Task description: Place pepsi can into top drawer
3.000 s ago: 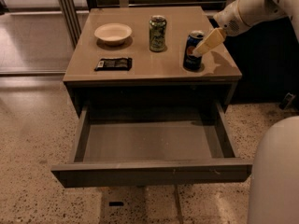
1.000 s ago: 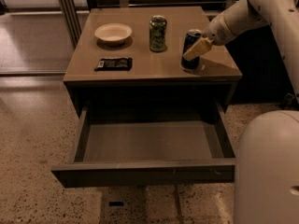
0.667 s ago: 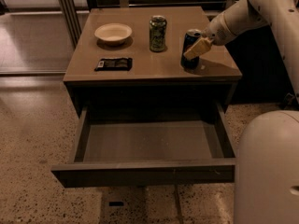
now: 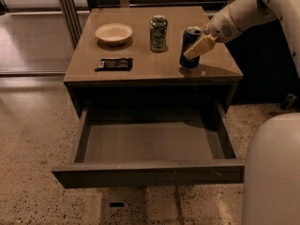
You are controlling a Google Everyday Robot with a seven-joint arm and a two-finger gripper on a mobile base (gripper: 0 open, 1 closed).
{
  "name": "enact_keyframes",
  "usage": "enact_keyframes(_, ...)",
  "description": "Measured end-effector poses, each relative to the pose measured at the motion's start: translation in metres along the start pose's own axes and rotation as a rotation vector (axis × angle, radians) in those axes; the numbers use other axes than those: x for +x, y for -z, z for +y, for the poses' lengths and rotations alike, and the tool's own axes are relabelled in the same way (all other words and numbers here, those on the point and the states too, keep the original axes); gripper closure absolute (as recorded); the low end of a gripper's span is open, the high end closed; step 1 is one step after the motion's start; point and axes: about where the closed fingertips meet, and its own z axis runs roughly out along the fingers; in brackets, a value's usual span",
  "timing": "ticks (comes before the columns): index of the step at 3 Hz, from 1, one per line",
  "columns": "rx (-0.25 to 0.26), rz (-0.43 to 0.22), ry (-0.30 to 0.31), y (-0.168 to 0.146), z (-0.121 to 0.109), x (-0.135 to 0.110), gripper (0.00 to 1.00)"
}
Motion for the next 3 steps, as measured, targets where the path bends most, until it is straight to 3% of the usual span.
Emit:
enact_keyframes(1, -0.093, -0.037, 0.074, 0.024, 0.038, -0.01, 1.0)
enact_keyframes(2, -0.232, -0.07, 0.119, 0.046, 0.083, -0.018, 1.0)
enact_keyframes(3, -0.266, -0.069, 0.122, 0.046, 0.091, -0.017, 1.0)
